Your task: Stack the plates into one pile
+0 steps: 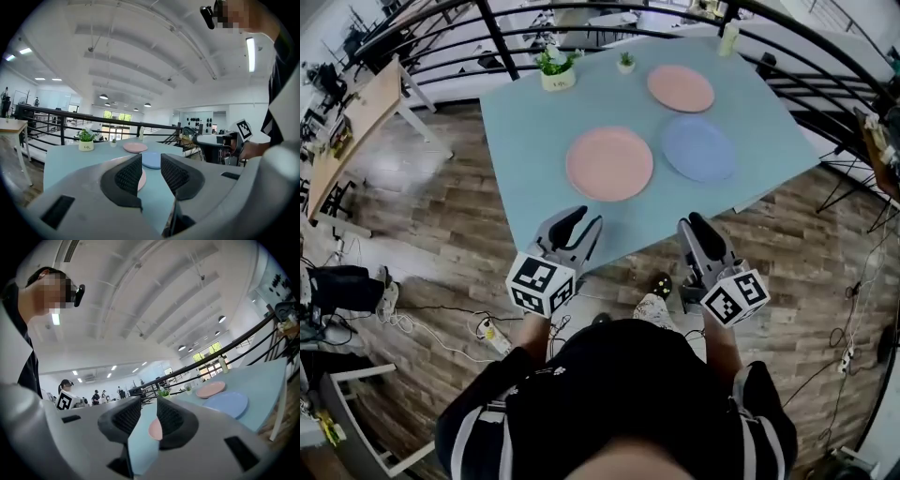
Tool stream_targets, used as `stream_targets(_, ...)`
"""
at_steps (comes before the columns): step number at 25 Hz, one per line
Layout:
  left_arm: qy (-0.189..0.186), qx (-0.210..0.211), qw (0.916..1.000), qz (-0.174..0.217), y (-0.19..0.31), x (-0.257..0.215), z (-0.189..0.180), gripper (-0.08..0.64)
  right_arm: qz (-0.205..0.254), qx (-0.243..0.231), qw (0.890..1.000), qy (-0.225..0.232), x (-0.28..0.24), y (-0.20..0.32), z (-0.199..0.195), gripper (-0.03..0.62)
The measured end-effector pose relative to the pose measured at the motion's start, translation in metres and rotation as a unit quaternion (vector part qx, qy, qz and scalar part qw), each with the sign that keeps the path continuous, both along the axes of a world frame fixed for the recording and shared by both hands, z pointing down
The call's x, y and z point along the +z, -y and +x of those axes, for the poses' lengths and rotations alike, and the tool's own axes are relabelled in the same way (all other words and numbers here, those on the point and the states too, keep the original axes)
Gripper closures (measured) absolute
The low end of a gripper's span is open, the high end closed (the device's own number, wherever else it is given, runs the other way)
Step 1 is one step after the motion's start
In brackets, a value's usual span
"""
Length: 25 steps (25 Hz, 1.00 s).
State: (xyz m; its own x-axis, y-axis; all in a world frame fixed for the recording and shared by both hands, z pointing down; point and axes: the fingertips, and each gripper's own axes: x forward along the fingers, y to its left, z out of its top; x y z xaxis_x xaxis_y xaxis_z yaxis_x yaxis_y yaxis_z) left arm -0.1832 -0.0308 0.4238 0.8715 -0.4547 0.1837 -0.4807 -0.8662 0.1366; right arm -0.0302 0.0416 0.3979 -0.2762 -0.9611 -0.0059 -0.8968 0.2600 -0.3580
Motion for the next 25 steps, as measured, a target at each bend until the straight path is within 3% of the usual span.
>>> stream_targets(14, 0.023, -0.092, 0.9954, -0.009, 0.066, 0.000, 0.084, 0.455, -0.015, -0.099, 0.995, 0.016, 0.000, 0.098, 0.092, 0.482)
stream_targets(25, 0.059, -0.173, 0.9831, -0.012, 0.086, 0.014, 0.088, 0.454, -0.038, -0.167, 0.985, 0.031, 0.026, 0.137, 0.106, 0.476)
